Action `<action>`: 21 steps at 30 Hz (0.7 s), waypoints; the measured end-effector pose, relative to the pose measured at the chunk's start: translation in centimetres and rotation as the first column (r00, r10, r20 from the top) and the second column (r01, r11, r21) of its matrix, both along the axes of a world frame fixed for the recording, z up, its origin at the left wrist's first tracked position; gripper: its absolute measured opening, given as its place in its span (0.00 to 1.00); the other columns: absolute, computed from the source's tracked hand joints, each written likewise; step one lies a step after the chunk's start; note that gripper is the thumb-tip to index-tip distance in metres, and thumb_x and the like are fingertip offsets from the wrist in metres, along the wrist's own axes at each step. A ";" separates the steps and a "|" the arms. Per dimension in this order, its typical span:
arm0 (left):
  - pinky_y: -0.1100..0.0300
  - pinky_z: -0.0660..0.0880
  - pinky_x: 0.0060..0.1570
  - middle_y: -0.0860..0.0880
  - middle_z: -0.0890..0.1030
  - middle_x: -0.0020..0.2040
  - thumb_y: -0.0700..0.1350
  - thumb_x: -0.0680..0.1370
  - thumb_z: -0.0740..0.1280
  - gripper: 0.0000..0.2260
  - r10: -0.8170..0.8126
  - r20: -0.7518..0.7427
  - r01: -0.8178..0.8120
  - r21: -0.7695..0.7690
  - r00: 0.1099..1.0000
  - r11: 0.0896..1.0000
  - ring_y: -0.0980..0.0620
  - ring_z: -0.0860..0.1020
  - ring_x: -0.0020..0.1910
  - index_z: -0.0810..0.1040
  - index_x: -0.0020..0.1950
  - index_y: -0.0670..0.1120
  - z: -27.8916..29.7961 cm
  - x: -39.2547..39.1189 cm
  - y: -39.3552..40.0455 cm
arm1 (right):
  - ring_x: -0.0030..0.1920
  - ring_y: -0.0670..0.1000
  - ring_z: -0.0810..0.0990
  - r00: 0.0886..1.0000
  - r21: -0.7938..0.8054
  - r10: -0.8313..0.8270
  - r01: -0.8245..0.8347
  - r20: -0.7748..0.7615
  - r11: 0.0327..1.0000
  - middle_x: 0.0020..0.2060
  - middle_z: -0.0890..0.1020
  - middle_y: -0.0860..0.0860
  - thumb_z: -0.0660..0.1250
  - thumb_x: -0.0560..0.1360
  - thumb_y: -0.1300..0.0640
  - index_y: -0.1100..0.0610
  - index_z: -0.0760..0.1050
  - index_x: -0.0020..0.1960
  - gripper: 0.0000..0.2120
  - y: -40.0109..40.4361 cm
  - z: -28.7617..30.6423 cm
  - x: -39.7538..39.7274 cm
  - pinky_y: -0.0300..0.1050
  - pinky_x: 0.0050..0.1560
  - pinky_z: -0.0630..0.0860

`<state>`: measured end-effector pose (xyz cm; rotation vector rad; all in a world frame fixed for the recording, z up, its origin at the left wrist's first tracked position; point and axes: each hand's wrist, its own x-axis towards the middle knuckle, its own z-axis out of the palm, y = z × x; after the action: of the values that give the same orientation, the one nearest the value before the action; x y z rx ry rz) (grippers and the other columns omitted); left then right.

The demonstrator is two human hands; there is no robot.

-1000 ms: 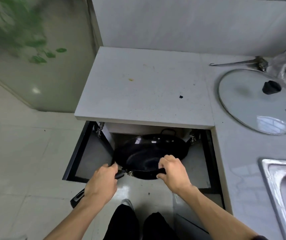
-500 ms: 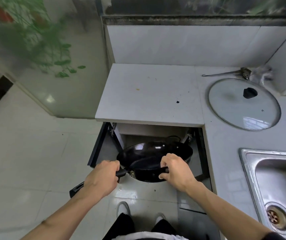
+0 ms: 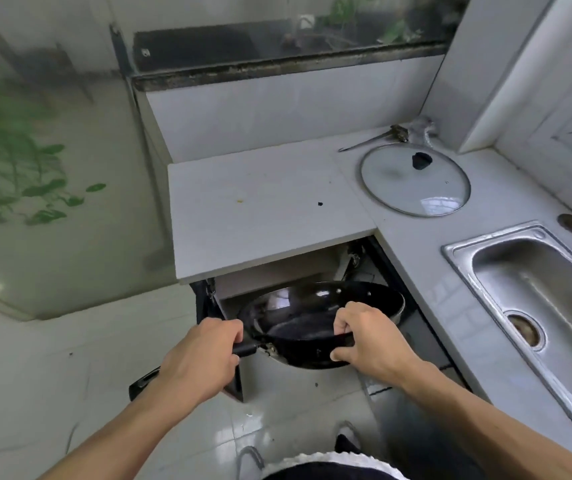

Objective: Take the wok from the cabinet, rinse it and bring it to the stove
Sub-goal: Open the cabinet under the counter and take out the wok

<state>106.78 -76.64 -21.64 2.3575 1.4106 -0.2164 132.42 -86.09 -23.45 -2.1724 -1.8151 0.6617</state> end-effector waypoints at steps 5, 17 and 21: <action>0.53 0.77 0.39 0.57 0.72 0.43 0.47 0.75 0.66 0.05 -0.120 0.089 0.118 0.036 0.989 0.992 0.56 0.73 0.41 0.71 0.46 0.57 1.2 -3.1 1.6 | 0.40 0.43 0.71 0.991 0.057 -0.127 0.124 0.045 0.991 0.38 0.72 0.43 0.77 0.66 0.51 0.49 0.68 0.37 0.16 -2.1 2.9 -4.1 0.38 0.38 0.70; 0.51 0.76 0.48 0.55 0.74 0.48 0.52 0.75 0.67 0.10 -0.315 0.217 0.262 0.240 0.924 0.935 0.51 0.74 0.49 0.74 0.56 0.57 5.0 -0.5 5.4 | 0.41 0.44 0.67 0.950 0.284 -0.274 0.223 0.152 0.932 0.38 0.69 0.41 0.77 0.66 0.52 0.46 0.63 0.37 0.20 -2.3 7.6 -3.6 0.41 0.40 0.70; 0.54 0.74 0.46 0.54 0.73 0.47 0.51 0.76 0.67 0.09 -0.302 0.215 0.235 0.289 0.929 0.928 0.51 0.73 0.47 0.74 0.56 0.55 5.9 1.7 7.1 | 0.42 0.46 0.67 0.951 0.330 -0.261 0.195 0.167 0.923 0.39 0.68 0.41 0.77 0.66 0.52 0.48 0.64 0.39 0.19 0.1 7.8 -1.2 0.38 0.39 0.66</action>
<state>108.45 -69.53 -15.78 2.6750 1.0402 0.2091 131.19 -85.97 -15.69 -2.2498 -1.5878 0.0897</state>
